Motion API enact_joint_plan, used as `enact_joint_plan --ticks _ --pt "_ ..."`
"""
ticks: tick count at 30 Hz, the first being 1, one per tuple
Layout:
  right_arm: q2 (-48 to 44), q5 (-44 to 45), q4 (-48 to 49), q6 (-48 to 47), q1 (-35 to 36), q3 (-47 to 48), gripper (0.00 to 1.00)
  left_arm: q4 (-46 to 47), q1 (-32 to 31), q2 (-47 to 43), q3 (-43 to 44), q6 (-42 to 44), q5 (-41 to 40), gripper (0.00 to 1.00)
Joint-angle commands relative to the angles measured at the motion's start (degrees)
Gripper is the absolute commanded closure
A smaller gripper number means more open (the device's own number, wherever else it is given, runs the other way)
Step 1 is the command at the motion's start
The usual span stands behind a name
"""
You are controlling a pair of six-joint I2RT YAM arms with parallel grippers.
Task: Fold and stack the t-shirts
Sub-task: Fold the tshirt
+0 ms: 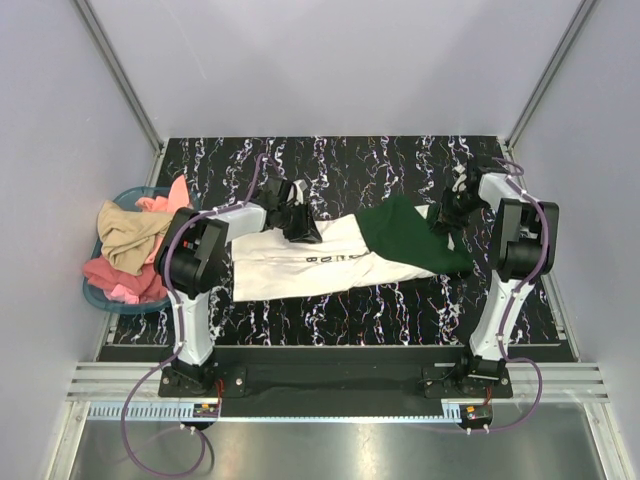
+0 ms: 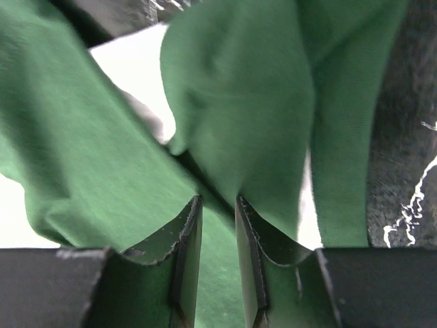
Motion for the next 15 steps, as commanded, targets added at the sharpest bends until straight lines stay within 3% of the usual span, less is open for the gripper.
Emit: enact_joint_plan --ticks 1,7,15 --pt "-3.0 3.2 1.8 1.2 0.2 -2.4 0.68 -4.9 -0.3 -1.1 -0.5 3.2 -6.8 0.64" --pt "-3.3 9.4 1.9 3.3 0.1 -6.8 0.69 -8.0 1.4 -0.6 3.1 2.9 -10.4 0.64" --pt "-8.0 12.5 1.9 7.2 -0.6 -14.7 0.69 -8.8 2.1 -4.2 5.6 3.8 -6.3 0.64"
